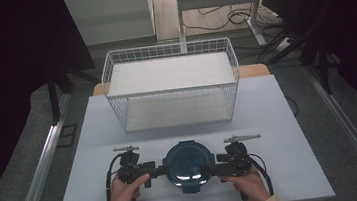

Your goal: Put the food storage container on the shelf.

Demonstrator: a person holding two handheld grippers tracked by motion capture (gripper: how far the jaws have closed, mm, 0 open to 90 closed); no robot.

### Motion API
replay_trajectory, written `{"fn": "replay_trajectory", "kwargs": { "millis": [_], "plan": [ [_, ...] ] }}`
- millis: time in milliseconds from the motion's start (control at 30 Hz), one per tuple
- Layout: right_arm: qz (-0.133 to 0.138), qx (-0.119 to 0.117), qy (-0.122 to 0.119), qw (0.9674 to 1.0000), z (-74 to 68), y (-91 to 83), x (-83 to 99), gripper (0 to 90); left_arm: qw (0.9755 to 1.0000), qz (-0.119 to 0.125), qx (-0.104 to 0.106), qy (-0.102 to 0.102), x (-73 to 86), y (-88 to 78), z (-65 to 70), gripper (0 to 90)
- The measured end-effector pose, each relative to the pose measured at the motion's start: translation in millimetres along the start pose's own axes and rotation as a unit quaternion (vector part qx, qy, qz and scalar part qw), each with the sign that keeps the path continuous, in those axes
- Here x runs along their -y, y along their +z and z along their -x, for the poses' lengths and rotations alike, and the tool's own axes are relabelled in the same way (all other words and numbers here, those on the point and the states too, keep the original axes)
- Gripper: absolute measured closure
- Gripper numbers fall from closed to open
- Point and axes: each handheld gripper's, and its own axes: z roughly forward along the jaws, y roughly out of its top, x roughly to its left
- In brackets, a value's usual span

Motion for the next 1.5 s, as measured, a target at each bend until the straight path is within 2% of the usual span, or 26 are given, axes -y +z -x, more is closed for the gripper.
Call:
{"fn": "replay_trajectory", "kwargs": {
  "millis": [133, 400, 567, 633, 800, 833, 933, 1133, 1400, 1500],
  "plan": [
    [-0.004, -0.009, 0.013, 0.9999, 1.0, 5.9, -0.1, 8.9, 0.9998, -0.008, 0.017, -0.007, 0.2, 6.5, -0.7, 11.9],
    [-0.012, -0.030, 0.052, 0.9981, 4.8, 12.2, 2.6, 8.9, 0.9993, -0.020, 0.031, -0.006, 3.1, 16.0, 4.1, 13.7],
    [-0.015, -0.044, 0.068, 0.9966, 4.2, 14.6, 4.3, 10.1, 0.9988, -0.019, 0.042, -0.017, 6.0, 19.5, 4.2, 15.9],
    [-0.016, -0.051, 0.080, 0.9953, 5.0, 15.0, 4.5, 13.2, 0.9988, -0.016, 0.041, -0.021, 6.9, 19.3, 3.2, 19.3],
    [-0.019, -0.049, 0.103, 0.9933, 7.8, 14.5, 5.3, 19.8, 0.9986, -0.023, 0.040, -0.027, 7.8, 20.9, 3.1, 22.9],
    [-0.018, -0.049, 0.104, 0.9932, 7.9, 13.9, 5.4, 20.4, 0.9982, -0.027, 0.045, -0.029, 8.1, 22.1, 3.1, 22.7],
    [-0.018, -0.048, 0.104, 0.9933, 7.4, 12.0, 5.9, 22.0, 0.9984, -0.029, 0.039, -0.030, 8.2, 23.3, 5.5, 21.4],
    [-0.008, -0.062, 0.125, 0.9902, 14.0, 8.9, 7.4, 28.2, 0.9969, -0.024, 0.049, -0.058, 8.2, 20.1, 1.9, 27.0],
    [0.002, -0.064, 0.134, 0.9889, 12.9, 2.9, 9.5, 33.2, 0.9982, -0.010, 0.039, -0.044, 10.7, 14.7, 8.6, 32.3],
    [0.008, -0.068, 0.143, 0.9874, 12.7, -2.3, 11.7, 36.3, 0.9986, -0.003, 0.036, -0.038, 12.1, 12.0, 12.3, 35.7]
  ]
}}
